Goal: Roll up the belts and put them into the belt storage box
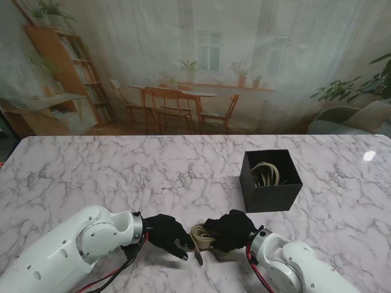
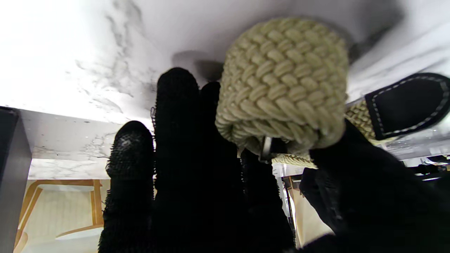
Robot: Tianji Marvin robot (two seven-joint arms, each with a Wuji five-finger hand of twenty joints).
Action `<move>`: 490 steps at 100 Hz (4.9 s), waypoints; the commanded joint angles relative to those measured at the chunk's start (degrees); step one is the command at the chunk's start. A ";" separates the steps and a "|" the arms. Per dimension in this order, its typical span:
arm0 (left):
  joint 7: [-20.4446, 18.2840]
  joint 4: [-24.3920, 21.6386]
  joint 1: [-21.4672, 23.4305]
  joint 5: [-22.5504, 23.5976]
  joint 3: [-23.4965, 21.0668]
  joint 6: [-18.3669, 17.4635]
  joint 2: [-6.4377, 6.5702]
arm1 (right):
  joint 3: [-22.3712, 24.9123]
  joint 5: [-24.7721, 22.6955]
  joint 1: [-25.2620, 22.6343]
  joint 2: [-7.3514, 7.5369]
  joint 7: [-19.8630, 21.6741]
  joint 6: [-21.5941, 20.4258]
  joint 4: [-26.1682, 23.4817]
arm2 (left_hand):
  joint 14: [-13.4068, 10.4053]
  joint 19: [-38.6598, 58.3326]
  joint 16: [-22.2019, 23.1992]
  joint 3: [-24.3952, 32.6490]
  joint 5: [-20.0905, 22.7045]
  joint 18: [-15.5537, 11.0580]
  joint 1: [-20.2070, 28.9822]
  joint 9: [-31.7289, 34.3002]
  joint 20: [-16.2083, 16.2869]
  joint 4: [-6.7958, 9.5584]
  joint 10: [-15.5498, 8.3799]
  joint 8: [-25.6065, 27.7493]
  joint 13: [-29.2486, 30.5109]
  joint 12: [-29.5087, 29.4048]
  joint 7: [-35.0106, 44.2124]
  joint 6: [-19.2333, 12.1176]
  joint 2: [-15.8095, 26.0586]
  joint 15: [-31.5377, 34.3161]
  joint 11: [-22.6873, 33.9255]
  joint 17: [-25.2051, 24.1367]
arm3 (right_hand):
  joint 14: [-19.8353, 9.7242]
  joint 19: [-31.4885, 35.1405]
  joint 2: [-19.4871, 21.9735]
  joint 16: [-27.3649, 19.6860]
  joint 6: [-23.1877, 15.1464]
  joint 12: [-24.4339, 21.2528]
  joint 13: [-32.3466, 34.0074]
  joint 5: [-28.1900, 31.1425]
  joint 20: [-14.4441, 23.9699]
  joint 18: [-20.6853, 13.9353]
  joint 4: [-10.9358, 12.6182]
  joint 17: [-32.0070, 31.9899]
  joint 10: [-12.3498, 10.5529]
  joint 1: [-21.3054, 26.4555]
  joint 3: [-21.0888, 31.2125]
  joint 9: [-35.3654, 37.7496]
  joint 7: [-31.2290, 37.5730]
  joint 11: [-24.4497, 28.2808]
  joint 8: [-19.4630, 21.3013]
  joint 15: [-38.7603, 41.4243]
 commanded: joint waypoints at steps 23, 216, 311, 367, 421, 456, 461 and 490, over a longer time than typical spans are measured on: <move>-2.39 -1.11 1.91 -0.51 -0.81 0.08 0.38 | -2.77 -2.90 0.36 0.49 -2.58 3.04 2.28 | 1.49 0.75 -0.43 -1.47 -1.91 0.93 0.26 1.88 1.46 -0.20 1.71 -1.55 0.00 -1.37 -2.68 -1.16 2.74 -0.77 -1.90 0.18 | -3.57 0.73 -8.66 1.82 -11.83 0.56 2.45 -2.56 -0.43 -1.44 -0.14 1.18 -8.85 8.61 10.46 7.75 -3.18 2.89 -1.38 4.58; -4.40 -1.18 0.80 -0.45 0.50 4.14 0.48 | -8.64 -1.84 0.49 0.60 3.89 14.15 1.12 | 2.06 1.01 -0.27 -1.54 -11.26 1.20 -0.30 0.54 1.53 -0.12 2.66 -10.79 -0.22 -1.23 -7.64 9.33 3.35 -0.67 -1.75 0.02 | -0.40 -9.56 0.25 -4.46 3.60 8.20 -25.34 -12.55 0.23 9.46 5.57 -15.63 0.92 -3.62 -2.43 -38.58 -14.21 11.73 4.16 -7.69; 11.56 -15.32 23.04 12.76 -30.21 -8.48 -2.78 | -7.98 -2.74 -0.31 -1.10 -12.15 16.96 3.34 | 1.79 1.49 -0.16 -1.56 -8.44 1.17 0.08 2.12 1.34 -0.12 2.15 -9.63 0.86 -0.88 -6.43 7.00 2.86 -0.29 -1.22 0.97 | -3.99 1.32 -10.45 2.37 -12.04 13.66 -0.37 11.69 -0.68 -0.19 -5.91 2.39 -4.42 14.51 11.70 -8.60 26.83 21.00 7.66 8.83; 19.28 -8.03 19.84 20.92 -32.73 0.68 -3.87 | 3.68 -7.06 -9.41 -1.34 -14.21 13.25 -8.95 | 1.77 0.36 -0.41 -1.56 -7.45 1.59 0.24 1.80 0.75 -0.12 2.00 -8.89 -0.08 -0.87 -5.95 5.78 3.14 -1.07 -1.64 -0.04 | -2.84 2.86 -12.38 4.44 -12.00 14.85 2.29 15.10 -1.74 0.26 -5.97 6.20 -2.46 15.69 13.09 -6.11 26.83 21.40 7.12 11.98; 21.30 -4.71 16.04 23.26 -29.55 6.92 -4.06 | 19.03 -17.19 -9.50 -0.97 -16.35 6.90 -20.63 | 0.58 -11.68 -8.11 -1.68 0.61 4.11 0.31 -4.60 -4.97 -0.12 3.45 -0.56 -6.65 -6.08 -1.32 1.22 3.81 -10.05 -8.82 -5.33 | -3.08 2.53 -11.51 4.38 -12.93 15.53 1.97 15.30 -2.69 0.20 -5.99 5.74 -3.11 16.06 11.77 -6.10 26.00 19.69 7.16 10.05; 21.27 -5.80 16.03 26.12 -29.30 6.01 -3.84 | 23.43 -24.38 -0.09 0.62 -10.23 6.46 -13.93 | 0.12 -12.42 -8.81 -1.77 1.30 4.12 0.10 -4.25 -5.39 -0.15 2.28 0.43 -6.53 -6.05 -1.03 0.68 3.88 -10.26 -8.42 -5.47 | -3.48 1.39 -11.25 4.48 -14.48 15.93 1.60 15.77 -3.37 -0.43 -6.24 5.19 -3.93 16.07 10.93 -6.00 25.03 18.13 7.88 8.23; 21.40 -5.80 16.02 26.12 -29.31 5.87 -3.85 | 23.53 -25.54 1.14 0.96 -8.74 5.79 -12.83 | -0.05 -12.51 -8.85 -1.75 1.38 4.19 0.10 -4.22 -5.42 -0.14 2.25 0.54 -6.61 -6.02 -0.99 0.70 3.93 -10.29 -8.37 -5.51 | -3.54 1.34 -11.17 4.48 -14.58 15.96 1.58 15.84 -3.40 -0.51 -6.27 5.20 -4.03 16.05 10.88 -5.98 24.96 17.98 7.94 8.03; 21.79 -5.25 15.73 25.98 -28.82 6.31 -3.88 | 20.35 -28.76 6.72 2.29 -4.77 4.65 -5.65 | -0.03 -12.65 -8.87 -1.69 1.48 4.22 0.22 -4.16 -5.45 -0.13 2.18 0.98 -6.57 -5.88 -0.94 0.61 3.99 -10.18 -8.19 -5.54 | -3.88 0.93 -11.35 4.67 -15.80 16.13 1.68 16.20 -3.56 -0.96 -6.32 5.16 -4.74 15.84 10.81 -5.66 24.51 16.89 8.15 6.82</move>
